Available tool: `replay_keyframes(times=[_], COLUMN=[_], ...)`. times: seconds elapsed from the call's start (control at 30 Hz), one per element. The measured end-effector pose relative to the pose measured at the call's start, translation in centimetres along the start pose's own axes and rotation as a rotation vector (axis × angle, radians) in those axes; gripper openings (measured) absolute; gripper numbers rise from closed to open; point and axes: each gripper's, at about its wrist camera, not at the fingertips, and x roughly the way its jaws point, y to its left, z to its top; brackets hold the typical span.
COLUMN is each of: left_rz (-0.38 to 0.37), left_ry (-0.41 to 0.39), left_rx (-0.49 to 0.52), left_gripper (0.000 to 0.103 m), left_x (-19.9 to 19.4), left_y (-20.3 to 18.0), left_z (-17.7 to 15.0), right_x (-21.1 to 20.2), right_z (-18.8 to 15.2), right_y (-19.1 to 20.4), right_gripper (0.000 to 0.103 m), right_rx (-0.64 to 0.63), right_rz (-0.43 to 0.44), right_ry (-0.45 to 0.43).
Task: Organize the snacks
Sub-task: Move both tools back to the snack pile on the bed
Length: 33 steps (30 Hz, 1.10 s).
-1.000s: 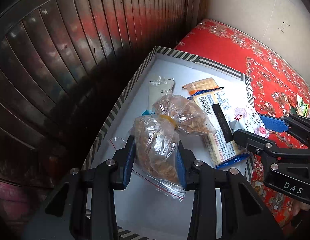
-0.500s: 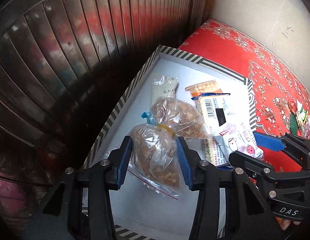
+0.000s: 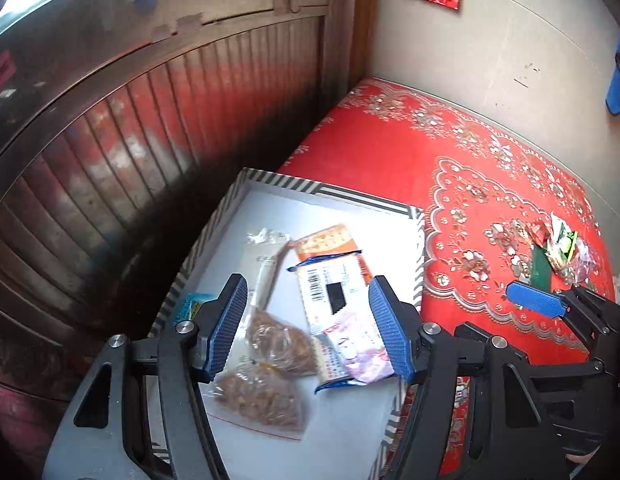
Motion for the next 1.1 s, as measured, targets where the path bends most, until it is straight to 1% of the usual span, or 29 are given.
replay_keyframes(times=[0.27,0.53,0.67,0.87,0.97,1.1], left_rz=[-0.103,-0.176,-0.196,-0.217,-0.229,-0.252], left_ry=[0.014,0.041,0.065,0.116,0.143,0.176], left_rx=[0.120,0.219,0.254,0.269,0.273,0.298], left_gripper=[0.064,0.064,0.064,0.064,0.064,0.064], left_x=[1.0,1.9,2.6,4.0,4.7,5.7], left_y=[-7.9,-15.0,-17.7,-20.5,-21.8,-23.7], left_z=[0.8,0.4,0.0,-0.3,-0.2,0.1], right_x=[-2.9,-5.3,-6.3,-7.6,-8.0,-8.4], right_z=[-2.8,-5.9,-7.7,-10.0,-10.9,-11.7], right_y=[-7.0,-12.8,-15.7,-19.1,-20.5,-21.7], right_gripper=[0.074,0.074,0.075,0.075,0.075,0.075], right_rx=[0.125,0.228,0.289,0.363,0.394,0.409], right_rz=[-0.122,-0.210,-0.231,-0.253,-0.241,-0.254], right_ry=[-0.004,0.011,0.024,0.034,0.031,0.033])
